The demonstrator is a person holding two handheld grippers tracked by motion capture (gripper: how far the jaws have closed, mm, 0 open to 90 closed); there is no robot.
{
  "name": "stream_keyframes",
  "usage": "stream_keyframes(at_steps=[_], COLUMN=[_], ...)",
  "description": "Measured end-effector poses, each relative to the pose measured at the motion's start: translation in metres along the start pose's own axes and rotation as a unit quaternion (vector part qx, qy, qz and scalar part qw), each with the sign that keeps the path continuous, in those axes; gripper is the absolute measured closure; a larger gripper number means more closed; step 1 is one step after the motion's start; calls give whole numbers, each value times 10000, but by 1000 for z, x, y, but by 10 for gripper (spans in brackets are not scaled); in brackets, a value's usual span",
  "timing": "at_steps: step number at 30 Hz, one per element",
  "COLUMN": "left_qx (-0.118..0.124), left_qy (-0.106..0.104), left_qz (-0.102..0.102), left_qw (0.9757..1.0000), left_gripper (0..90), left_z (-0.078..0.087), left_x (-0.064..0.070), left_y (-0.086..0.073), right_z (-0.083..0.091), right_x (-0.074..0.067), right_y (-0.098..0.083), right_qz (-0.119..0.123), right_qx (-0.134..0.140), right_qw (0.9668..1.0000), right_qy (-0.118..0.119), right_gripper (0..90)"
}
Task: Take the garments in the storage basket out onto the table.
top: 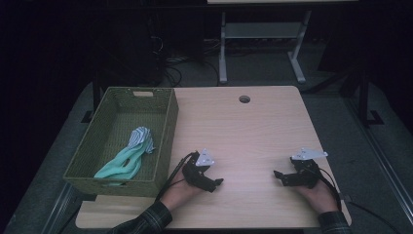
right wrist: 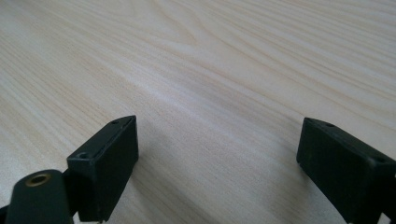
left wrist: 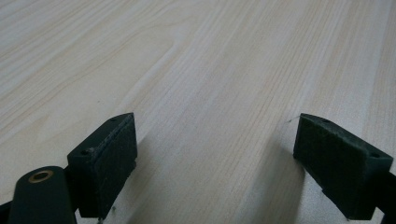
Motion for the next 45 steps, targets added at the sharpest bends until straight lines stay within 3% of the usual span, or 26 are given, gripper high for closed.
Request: stream_keyframes(at_steps=[6,13,25,38,45], left_qx=[-44,-282,-352,-476,-437], left_qy=[-4,23,60,193,172], left_qz=[10,10,98,10,142], left_qw=[10000,9996,9993,9987,9988], left_gripper=[129,135,136,136,136], left_z=[0,2,6,13,17], left_x=[0,-1,-3,-9,-11], left_y=[0,1,2,8,9], right_z=[0,0,0,0,0], right_x=[0,0,0,0,0], right_y=[0,0,0,0,0], right_qz=[0,1,-12,-11,-14], right_qx=[-1,0,-22,-24,-19], right_qw=[10000,10000,10000,10000,10000], right_qy=[-1,0,4,7,3], right_gripper=[123,123,123,123,123])
Point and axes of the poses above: each handheld gripper's, and its own axes: z roughly backward along the jaws, y roughly out of its top, x roughly to its right, the point moved 8 cm from there along -z, roughly forward along the jaws
